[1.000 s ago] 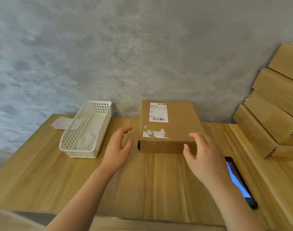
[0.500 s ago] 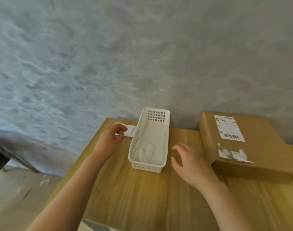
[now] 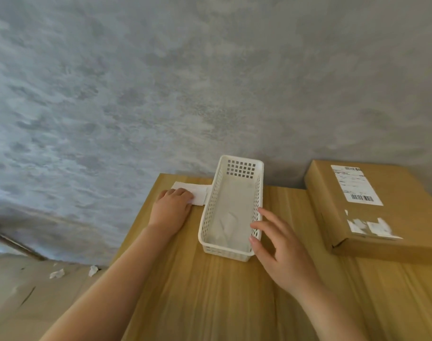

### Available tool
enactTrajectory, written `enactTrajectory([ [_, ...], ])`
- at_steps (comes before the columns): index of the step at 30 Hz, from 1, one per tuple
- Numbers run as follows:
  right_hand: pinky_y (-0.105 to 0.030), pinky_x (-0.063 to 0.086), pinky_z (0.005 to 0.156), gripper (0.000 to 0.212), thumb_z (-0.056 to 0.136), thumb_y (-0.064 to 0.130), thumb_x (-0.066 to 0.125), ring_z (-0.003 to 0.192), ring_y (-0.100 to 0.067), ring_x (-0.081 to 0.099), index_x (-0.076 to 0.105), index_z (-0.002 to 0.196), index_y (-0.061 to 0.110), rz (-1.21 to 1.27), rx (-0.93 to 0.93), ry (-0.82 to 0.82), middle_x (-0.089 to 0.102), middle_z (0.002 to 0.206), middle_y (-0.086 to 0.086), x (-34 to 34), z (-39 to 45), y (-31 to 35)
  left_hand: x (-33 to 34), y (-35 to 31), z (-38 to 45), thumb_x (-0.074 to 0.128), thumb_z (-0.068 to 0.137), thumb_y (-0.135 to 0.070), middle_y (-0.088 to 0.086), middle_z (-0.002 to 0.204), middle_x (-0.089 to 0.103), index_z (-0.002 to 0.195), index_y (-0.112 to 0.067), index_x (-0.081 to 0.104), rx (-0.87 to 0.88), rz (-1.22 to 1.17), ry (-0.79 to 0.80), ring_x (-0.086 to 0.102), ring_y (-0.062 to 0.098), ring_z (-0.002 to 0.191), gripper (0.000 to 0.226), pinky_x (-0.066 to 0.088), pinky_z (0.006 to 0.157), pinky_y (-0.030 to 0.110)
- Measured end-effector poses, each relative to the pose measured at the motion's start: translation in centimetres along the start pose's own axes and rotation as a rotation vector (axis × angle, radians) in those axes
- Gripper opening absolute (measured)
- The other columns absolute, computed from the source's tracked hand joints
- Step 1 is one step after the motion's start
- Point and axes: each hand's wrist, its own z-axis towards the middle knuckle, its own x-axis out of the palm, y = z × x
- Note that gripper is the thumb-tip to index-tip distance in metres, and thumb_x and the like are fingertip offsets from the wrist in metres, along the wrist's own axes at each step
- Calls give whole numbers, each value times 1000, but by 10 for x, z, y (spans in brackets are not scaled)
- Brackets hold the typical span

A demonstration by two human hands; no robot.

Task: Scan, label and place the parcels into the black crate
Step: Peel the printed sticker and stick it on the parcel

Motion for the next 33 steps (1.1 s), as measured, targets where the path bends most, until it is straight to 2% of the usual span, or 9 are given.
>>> enactTrajectory([
  [4, -21, 37, 103, 35, 95, 50, 44, 133, 6, 34, 61, 119, 30, 2, 2, -48, 34, 152, 22, 6, 3, -2, 3, 6, 0, 49, 101, -32, -5, 110, 72, 109, -25, 71, 47, 19, -102, 67, 20, 100, 24, 48, 89, 35],
  [7, -24, 40, 103, 37, 94, 56, 42, 134, 3, 36, 61, 114, 31, 21, 8, -55, 34, 151, 22, 8, 4, -1, 1, 6, -1, 51, 100, -31, -5, 96, 73, 100, -23, 72, 37, 24, -139, 68, 20, 87, 22, 51, 77, 33],
  [11, -25, 43, 100, 43, 91, 64, 37, 135, 2, 38, 60, 112, 34, 44, 15, -42, 35, 150, 22, 4, 4, 0, -6, 2, -2, 54, 97, -29, -6, 95, 72, 98, -22, 70, -39, -4, -139, 66, 18, 86, 17, 49, 76, 30],
  [15, -19, 43, 95, 34, 93, 56, 44, 129, 5, 40, 62, 108, 32, 24, 15, -23, 39, 146, 23, -2, 8, 2, -11, -2, -3, 57, 96, -29, -8, 100, 69, 100, -24, 67, -109, -107, -159, 62, 16, 90, 11, 42, 73, 26],
  [18, -21, 45, 97, 29, 94, 52, 47, 129, 7, 38, 64, 107, 33, 42, 22, 0, 38, 145, 24, -5, 10, 2, -14, 1, -4, 55, 98, -35, -8, 97, 69, 100, -26, 70, -154, -171, -132, 59, 14, 85, 17, 47, 70, 28],
  [21, -23, 45, 100, 24, 96, 50, 49, 132, 10, 34, 61, 112, 37, 101, 38, 65, 32, 146, 30, -10, 11, 0, -21, 4, -7, 58, 98, -27, -2, 92, 71, 101, -23, 72, -191, -232, -240, 58, 17, 79, 15, 45, 65, 31],
  [24, -19, 36, 105, 24, 96, 47, 51, 134, 12, 32, 57, 118, 41, 238, 52, 112, 32, 146, 32, -19, 9, -2, -41, -3, -10, 63, 95, -20, 2, 89, 71, 99, -19, 72, -215, -264, -389, 62, 24, 81, 11, 40, 65, 31],
  [29, -15, 43, 98, 20, 98, 33, 55, 118, 8, 50, 58, 116, 40, 428, 68, 73, 53, 121, 35, -45, 2, -5, -81, -46, -10, 67, 92, -10, 0, 94, 72, 99, -14, 72, -20, -276, -590, 64, 24, 87, 9, 47, 77, 37],
  [33, -24, 51, 91, 13, 98, 28, 57, 104, -3, 62, 64, 108, 33, 606, 146, 52, 68, 105, 17, -72, -4, -15, -96, -102, -15, 57, 93, -14, -3, 100, 72, 102, -17, 72, 196, -292, -578, 62, 21, 93, 19, 44, 85, 35],
])
